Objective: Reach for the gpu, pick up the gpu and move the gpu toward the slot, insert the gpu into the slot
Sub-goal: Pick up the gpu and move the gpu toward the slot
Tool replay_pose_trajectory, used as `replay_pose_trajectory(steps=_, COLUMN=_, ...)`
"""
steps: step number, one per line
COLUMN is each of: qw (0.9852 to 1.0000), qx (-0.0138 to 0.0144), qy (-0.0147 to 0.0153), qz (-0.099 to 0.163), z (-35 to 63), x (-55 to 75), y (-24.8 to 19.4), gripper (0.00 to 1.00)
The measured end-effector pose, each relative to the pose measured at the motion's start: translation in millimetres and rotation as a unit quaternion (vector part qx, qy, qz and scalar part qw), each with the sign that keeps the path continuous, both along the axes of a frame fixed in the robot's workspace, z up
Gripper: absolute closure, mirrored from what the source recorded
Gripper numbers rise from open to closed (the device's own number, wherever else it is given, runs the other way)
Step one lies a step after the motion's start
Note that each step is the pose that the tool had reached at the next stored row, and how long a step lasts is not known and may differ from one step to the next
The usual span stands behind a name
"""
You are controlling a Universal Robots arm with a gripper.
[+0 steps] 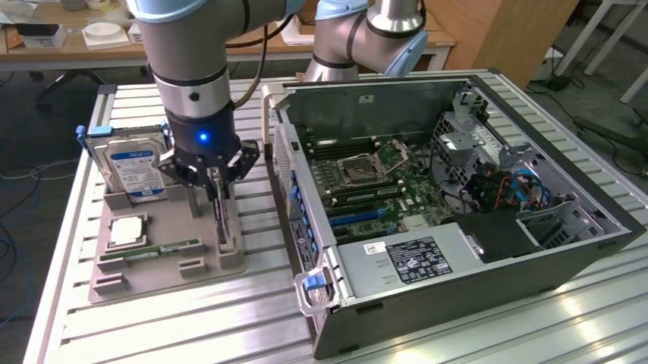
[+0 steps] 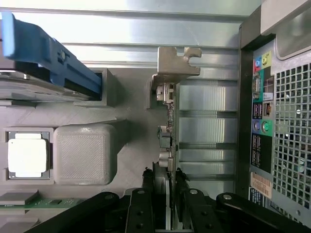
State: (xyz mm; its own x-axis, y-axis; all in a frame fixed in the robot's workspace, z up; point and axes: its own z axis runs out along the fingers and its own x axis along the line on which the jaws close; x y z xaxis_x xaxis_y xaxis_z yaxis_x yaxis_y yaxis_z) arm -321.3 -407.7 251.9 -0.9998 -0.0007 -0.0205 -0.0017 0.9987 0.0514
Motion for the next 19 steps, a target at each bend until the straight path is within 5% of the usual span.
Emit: replay_pose_trajectory(steps=19, qw=1.0000, qx=0.0000, qy=0.0000, qz=0.000, z=49.6, x=0.0, y=-0.2, gripper=0.71)
